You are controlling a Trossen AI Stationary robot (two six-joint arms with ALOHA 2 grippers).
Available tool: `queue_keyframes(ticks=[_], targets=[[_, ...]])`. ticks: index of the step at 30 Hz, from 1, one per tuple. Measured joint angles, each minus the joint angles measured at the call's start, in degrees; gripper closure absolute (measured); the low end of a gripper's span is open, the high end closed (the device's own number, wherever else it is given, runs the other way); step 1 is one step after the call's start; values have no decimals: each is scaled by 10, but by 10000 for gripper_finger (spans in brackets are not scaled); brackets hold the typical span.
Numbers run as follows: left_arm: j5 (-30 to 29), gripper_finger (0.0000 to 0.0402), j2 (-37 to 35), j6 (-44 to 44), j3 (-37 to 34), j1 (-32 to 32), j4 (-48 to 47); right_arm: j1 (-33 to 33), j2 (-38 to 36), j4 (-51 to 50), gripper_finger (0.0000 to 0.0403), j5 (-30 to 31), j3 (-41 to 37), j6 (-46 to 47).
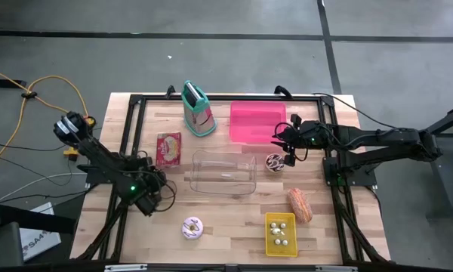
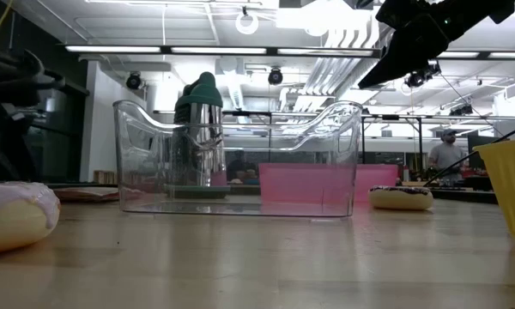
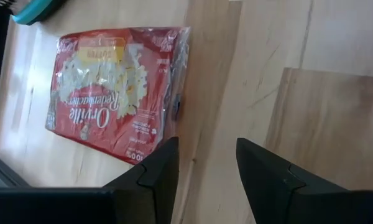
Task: Pick & Place Food Item
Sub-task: Put the red popcorn bag into the pink bin
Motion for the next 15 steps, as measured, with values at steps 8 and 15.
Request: queue_keyframes(ticks=[8,15], targets=[[8,249,15,69,0,41,17,0,0,0,321,0,0,0],[16,245,28,80,0,51,14,0,0,0,321,0,0,0]])
